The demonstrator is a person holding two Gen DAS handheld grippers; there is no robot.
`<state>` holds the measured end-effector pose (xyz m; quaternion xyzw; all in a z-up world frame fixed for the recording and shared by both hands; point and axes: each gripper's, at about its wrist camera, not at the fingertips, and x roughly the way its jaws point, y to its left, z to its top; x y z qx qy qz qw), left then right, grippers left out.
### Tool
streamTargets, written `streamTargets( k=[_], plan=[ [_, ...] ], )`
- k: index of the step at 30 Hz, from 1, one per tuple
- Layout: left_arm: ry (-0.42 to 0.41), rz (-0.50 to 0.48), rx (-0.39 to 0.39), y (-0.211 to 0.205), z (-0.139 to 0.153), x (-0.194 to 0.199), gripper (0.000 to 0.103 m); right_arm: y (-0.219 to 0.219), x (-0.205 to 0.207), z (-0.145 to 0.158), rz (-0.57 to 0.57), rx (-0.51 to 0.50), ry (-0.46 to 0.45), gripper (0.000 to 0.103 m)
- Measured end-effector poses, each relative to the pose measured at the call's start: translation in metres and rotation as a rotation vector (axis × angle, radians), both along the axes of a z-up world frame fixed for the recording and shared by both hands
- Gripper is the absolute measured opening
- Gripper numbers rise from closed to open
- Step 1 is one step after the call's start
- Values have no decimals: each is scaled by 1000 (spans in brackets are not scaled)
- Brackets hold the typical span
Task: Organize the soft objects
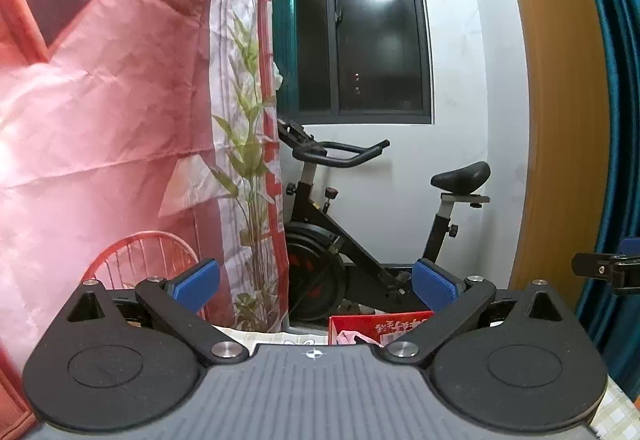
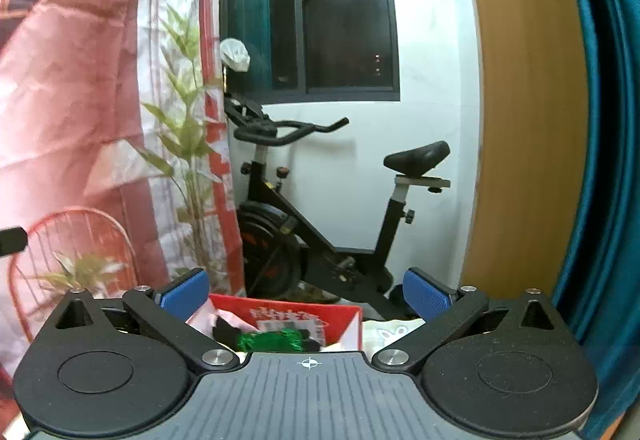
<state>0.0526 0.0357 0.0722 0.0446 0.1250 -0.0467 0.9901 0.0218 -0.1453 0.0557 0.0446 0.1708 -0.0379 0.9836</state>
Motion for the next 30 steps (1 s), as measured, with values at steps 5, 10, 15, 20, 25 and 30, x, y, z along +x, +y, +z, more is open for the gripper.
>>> streamTargets(
  k=[5,10,15,20,25,30],
  plan=[
    [-12,3,-27,3,7,-18,103,0,-17,12,-3,-4,-16,103],
    [-6,16,-28,3,6,-22,103,3,-26,16,5,-29,-4,103],
    [-9,22,-13,4,6,-15,103,7,-33,21,-2,-57,-15,103],
    [2,23,-10,2,5,-15,103,6,-35,23,-5,-61,-26,103],
    [11,31,-7,4,4,-14,103,4,-35,22,-8,-57,-23,103],
    [20,37,-7,5,2,-12,103,4,-34,21,-11,-61,-20,103]
  ],
)
